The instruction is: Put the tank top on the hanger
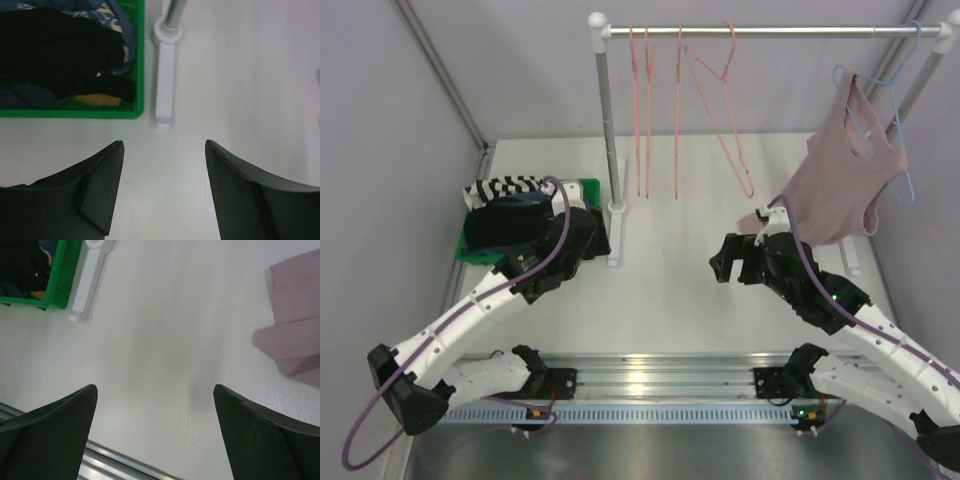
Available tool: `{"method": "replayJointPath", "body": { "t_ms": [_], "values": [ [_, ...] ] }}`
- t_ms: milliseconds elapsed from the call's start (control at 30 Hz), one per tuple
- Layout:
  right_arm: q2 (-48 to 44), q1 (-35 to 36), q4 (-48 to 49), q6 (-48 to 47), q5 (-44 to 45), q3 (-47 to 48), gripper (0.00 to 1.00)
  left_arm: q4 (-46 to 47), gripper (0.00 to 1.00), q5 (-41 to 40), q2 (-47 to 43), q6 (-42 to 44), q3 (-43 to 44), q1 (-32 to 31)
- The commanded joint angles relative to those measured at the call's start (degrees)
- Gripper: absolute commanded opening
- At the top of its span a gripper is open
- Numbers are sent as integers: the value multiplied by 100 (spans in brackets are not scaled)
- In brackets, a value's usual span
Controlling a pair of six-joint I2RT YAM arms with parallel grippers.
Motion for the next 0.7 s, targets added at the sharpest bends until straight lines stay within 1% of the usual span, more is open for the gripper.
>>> {"method": "replayJointPath", "body": {
  "t_ms": [0, 33, 100, 133, 267, 333, 433, 467, 500, 567, 667],
  "values": [
    [-44, 50, 237, -42, -155, 12, 100, -136, 71, 40, 380, -106, 268, 914],
    [-44, 50, 228, -25, -182, 21, 100, 39, 71, 156, 582, -53, 268, 1378],
    [-70, 50, 228, -7, -252, -6, 100, 259, 71, 402, 811, 96, 355, 1768],
    [-79, 50, 237, -7, -261, -14, 100, 347, 71, 499, 1082, 132, 408, 2126],
    [-88, 59, 210, 19, -375, -23, 100, 943, 70, 887, 1690, 307, 689, 2726],
    [-106, 59, 175, 54, -393, -14, 100, 1024, 70, 1009, 2075, 325, 874, 3007],
    [-167, 59, 166, 98, -410, -58, 100, 1305, 68, 1176, 2585, 343, 1032, 3262],
    [-211, 59, 184, 107, -428, -85, 100, 1454, 67, 1456, 2683, 360, 1032, 3307],
    [-237, 50, 193, 124, -428, -102, 100, 1690, 67, 1528, 2780, 404, 1032, 3316],
    [-255, 59, 175, 133, -410, -111, 100, 1772, 65, 1668, 3070, 422, 1085, 3316],
    [-238, 50, 193, 159, -428, -120, 100, 1851, 63, 1652, 3378, 431, 1138, 3308]
  ]
}}
